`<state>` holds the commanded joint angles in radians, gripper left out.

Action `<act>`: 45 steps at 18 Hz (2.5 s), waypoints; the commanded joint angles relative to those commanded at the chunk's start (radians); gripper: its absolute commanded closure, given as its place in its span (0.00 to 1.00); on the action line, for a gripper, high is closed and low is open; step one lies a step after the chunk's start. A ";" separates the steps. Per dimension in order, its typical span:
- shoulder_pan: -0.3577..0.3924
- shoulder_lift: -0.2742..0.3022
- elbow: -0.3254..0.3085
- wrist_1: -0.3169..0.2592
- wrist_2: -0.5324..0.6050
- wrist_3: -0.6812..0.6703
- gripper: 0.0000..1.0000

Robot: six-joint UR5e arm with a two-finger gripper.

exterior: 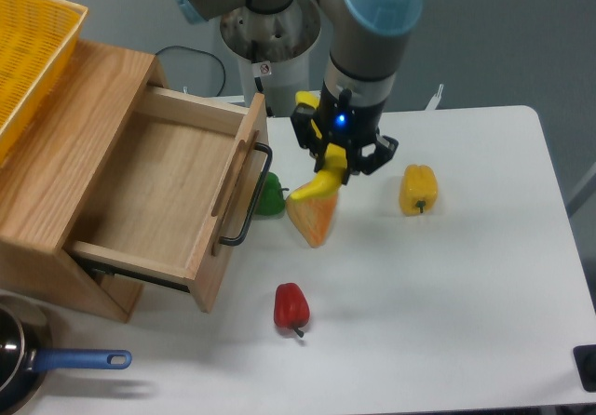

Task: Place the banana in the top drawer
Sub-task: 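Lift the banana up off the table with the gripper, then carry the banana over the open wooden drawer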

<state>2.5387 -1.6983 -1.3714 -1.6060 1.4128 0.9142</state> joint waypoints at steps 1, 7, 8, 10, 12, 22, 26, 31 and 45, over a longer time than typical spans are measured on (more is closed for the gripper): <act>-0.001 0.006 0.002 -0.008 -0.005 0.000 0.66; -0.014 0.057 0.002 -0.046 -0.031 -0.005 0.65; -0.020 0.071 -0.003 -0.046 -0.034 -0.006 0.65; -0.031 0.077 -0.008 -0.048 -0.040 -0.009 0.65; -0.040 0.077 -0.008 -0.048 -0.054 -0.015 0.65; -0.117 0.059 -0.008 -0.031 -0.071 -0.130 0.63; -0.150 0.043 -0.008 0.004 -0.066 -0.164 0.64; -0.215 0.023 -0.011 0.047 -0.063 -0.209 0.64; -0.327 -0.015 -0.026 0.127 0.005 -0.218 0.62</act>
<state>2.2120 -1.7134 -1.3974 -1.4788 1.4174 0.6964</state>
